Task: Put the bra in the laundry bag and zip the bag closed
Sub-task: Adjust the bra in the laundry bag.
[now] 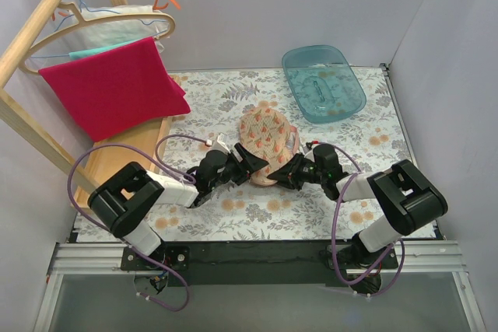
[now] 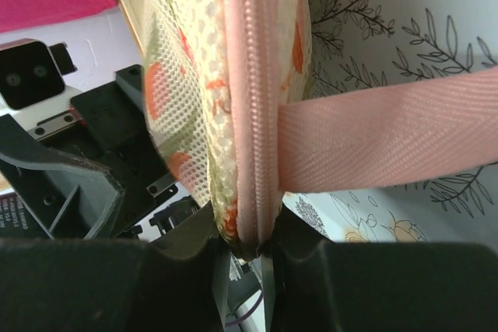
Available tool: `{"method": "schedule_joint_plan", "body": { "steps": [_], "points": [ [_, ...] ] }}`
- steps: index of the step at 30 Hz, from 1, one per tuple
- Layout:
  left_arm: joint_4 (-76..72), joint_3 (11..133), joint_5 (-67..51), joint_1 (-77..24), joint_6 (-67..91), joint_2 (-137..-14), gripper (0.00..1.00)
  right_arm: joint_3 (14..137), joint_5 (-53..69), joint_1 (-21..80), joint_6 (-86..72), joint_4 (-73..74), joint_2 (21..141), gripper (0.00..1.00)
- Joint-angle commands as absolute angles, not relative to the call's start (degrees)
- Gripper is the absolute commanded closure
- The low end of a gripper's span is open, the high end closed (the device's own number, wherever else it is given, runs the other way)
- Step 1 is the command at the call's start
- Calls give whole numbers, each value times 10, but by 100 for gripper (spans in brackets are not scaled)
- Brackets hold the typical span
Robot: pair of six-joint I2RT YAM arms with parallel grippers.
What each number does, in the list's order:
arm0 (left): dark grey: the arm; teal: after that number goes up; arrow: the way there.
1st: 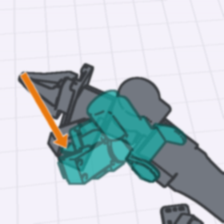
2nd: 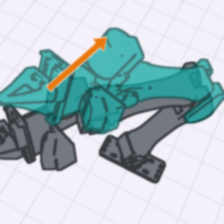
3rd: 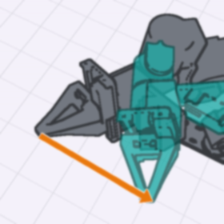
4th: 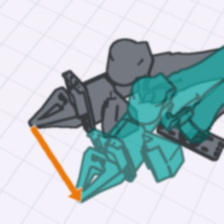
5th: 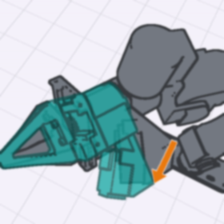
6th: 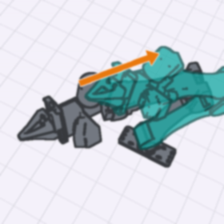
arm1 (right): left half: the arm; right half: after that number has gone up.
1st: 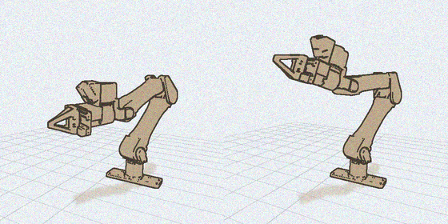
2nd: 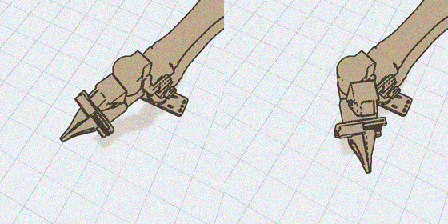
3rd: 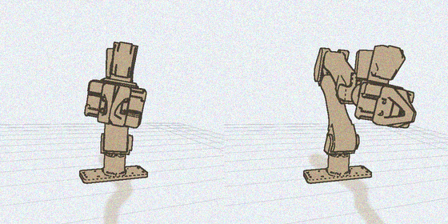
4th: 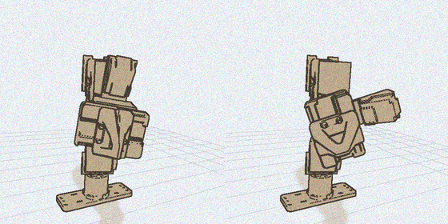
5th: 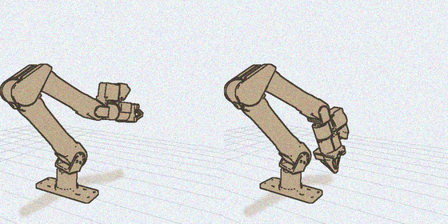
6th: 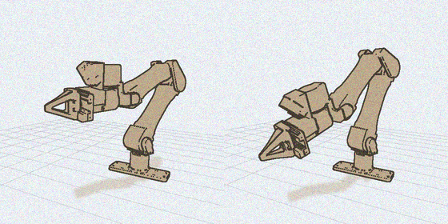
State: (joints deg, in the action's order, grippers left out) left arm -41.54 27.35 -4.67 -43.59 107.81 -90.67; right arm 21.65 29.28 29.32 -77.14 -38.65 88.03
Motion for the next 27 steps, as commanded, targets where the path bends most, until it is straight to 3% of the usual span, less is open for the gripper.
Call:
{"method": "schedule_joint_plan", "body": {
  "steps": [1,3,8,9,13,18,23,27],
  "points": [
    [-454,320,-123,-429,1060,-913,44,230,359,308,-748,-394,897,75],
    [-468,326,-156,-409,1063,-941,52,237,373,309,-738,-392,907,75],
    [-572,319,-284,-368,1102,-1005,57,245,395,308,-721,-391,918,69],
    [-606,317,-293,-366,1110,-1023,59,245,397,308,-717,-391,918,57],
    [-625,308,-298,-363,1122,-1032,58,229,370,308,-718,-387,891,34],
    [-572,296,-273,-363,1092,-997,57,237,316,309,-686,-291,816,29],
    [-510,294,-245,-363,1041,-943,38,260,241,308,-634,-148,721,27],
    [-466,288,-236,-363,1023,-911,32,253,210,306,-632,-119,708,34]
  ]
}}
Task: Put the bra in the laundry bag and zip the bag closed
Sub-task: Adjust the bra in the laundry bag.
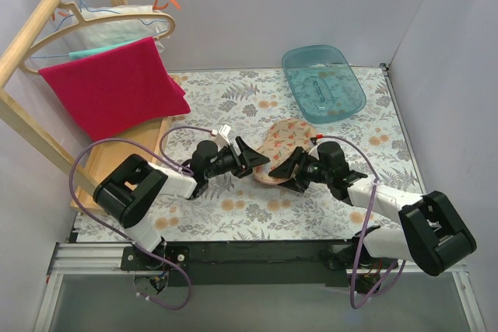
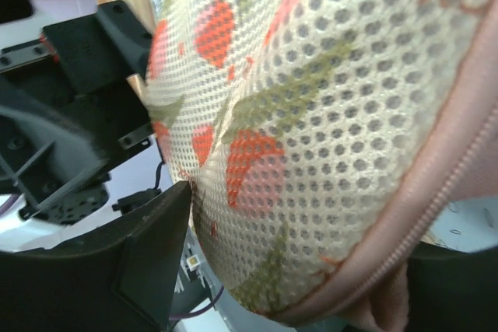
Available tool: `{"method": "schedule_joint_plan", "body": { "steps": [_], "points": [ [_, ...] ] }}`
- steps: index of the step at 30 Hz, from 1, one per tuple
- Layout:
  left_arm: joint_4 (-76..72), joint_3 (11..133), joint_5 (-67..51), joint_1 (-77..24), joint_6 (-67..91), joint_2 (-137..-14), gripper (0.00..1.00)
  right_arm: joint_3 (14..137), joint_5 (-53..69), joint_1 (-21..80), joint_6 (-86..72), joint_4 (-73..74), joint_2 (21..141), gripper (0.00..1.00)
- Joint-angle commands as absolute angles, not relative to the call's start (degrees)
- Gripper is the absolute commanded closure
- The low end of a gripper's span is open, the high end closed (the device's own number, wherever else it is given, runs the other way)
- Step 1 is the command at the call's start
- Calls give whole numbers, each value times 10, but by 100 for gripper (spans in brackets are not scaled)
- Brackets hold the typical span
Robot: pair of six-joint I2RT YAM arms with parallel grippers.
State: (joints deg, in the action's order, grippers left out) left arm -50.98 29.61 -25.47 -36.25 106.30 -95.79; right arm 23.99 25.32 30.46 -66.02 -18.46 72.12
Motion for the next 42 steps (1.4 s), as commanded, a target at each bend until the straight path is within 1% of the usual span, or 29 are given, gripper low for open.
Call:
{"method": "schedule_joint_plan", "body": {
  "steps": [1,3,5,6,11,14,17,20,24,28,38,42],
  "points": [
    [-461,285,-234,-363,1020,-904,31,252,212,302,-631,-118,713,37],
    [-437,276,-229,-363,1009,-882,30,252,216,300,-632,-113,726,39],
    [-412,267,-217,-363,998,-861,28,247,213,300,-630,-109,728,37],
    [-382,265,-213,-363,990,-839,28,243,210,299,-630,-109,729,35],
    [-267,242,-158,-363,931,-753,25,241,215,295,-624,-106,736,34],
    [-228,234,-135,-363,915,-710,23,243,226,295,-613,-93,746,34],
    [-207,229,-129,-363,918,-683,20,231,223,295,-610,-88,746,34],
    [-207,220,-134,-364,930,-677,19,229,223,295,-609,-88,742,34],
    [-219,205,-134,-364,962,-701,20,235,225,295,-608,-88,744,32],
    [-268,184,-149,-364,992,-715,20,236,229,296,-607,-90,746,31],
    [-384,192,-163,-367,1049,-772,20,232,233,295,-610,-102,754,30],
    [-393,203,-167,-370,1059,-802,21,232,236,296,-610,-103,757,30]
  ]
}}
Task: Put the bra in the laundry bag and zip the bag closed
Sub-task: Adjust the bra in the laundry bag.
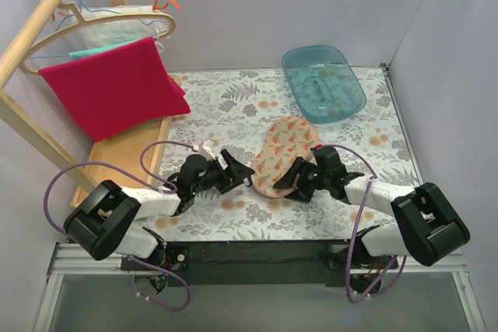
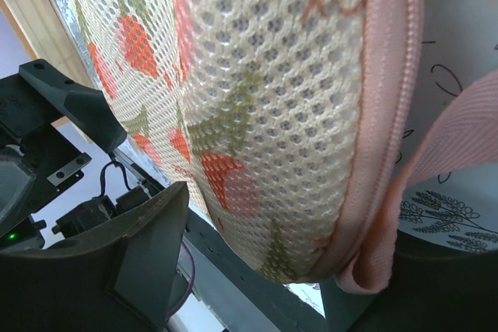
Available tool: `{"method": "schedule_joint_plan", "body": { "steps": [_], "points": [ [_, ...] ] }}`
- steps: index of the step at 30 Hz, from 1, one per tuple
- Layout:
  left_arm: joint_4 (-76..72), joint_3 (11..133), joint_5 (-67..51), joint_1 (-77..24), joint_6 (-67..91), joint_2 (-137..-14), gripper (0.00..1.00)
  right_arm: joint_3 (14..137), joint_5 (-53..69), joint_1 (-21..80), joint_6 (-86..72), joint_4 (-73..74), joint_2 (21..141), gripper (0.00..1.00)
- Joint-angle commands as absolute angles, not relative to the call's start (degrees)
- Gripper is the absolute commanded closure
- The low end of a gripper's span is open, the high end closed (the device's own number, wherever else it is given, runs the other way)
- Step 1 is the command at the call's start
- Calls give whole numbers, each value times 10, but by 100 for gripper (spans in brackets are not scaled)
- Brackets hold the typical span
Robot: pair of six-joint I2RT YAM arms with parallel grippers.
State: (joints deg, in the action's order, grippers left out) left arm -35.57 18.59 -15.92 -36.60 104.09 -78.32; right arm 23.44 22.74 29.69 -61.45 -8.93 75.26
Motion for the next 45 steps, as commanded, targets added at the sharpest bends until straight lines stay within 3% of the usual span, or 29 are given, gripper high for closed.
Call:
{"method": "schedule_joint_plan", "body": {
  "steps": [1,20,45],
  "points": [
    [-397,202,-167,-372,1061,-810,21,232,236,296,-610,-105,757,30],
    [-461,251,-184,-387,1088,-884,23,230,243,295,-611,-113,764,30],
    [-680,330,-279,-424,1193,-1078,26,251,259,334,-615,-141,826,30]
  ]
}}
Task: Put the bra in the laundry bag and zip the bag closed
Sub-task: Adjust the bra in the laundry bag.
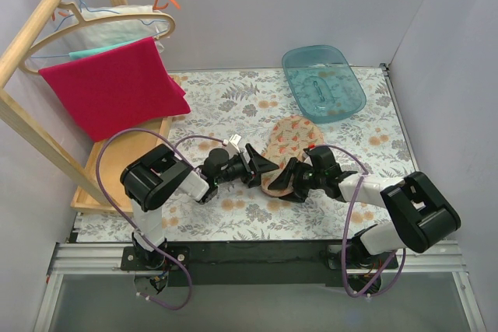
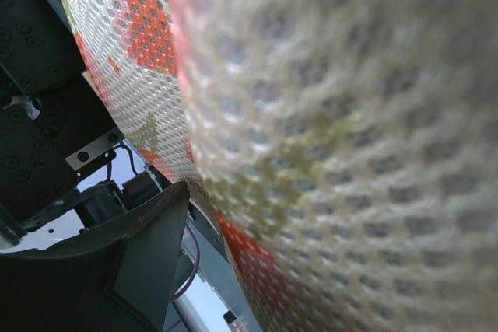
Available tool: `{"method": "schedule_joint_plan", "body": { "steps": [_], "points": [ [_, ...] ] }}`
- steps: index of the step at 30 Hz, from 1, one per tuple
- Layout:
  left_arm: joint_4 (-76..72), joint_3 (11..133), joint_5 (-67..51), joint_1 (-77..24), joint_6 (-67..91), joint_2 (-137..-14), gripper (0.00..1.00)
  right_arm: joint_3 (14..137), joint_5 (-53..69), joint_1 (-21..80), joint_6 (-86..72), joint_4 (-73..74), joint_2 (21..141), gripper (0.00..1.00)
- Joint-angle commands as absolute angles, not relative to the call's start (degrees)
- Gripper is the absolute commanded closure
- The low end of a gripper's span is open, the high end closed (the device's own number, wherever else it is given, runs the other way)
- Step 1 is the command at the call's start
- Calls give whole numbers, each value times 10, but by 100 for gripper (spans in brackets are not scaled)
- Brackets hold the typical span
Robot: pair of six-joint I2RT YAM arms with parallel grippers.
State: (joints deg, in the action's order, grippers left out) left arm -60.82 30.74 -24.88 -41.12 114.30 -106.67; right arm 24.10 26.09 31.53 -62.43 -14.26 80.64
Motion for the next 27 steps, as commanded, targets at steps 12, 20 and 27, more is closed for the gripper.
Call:
{"method": "schedule_joint_plan", "body": {
  "steps": [12,20,27],
  "points": [
    [-752,322,-327,-424,1197,-1106,30,235,237,335,-621,-137,803,30],
    [-434,299,-213,-424,1007,-913,22,228,199,320,-624,-113,770,30],
    [-309,285,-159,-423,967,-828,17,244,200,316,-619,-113,780,30]
  ]
}}
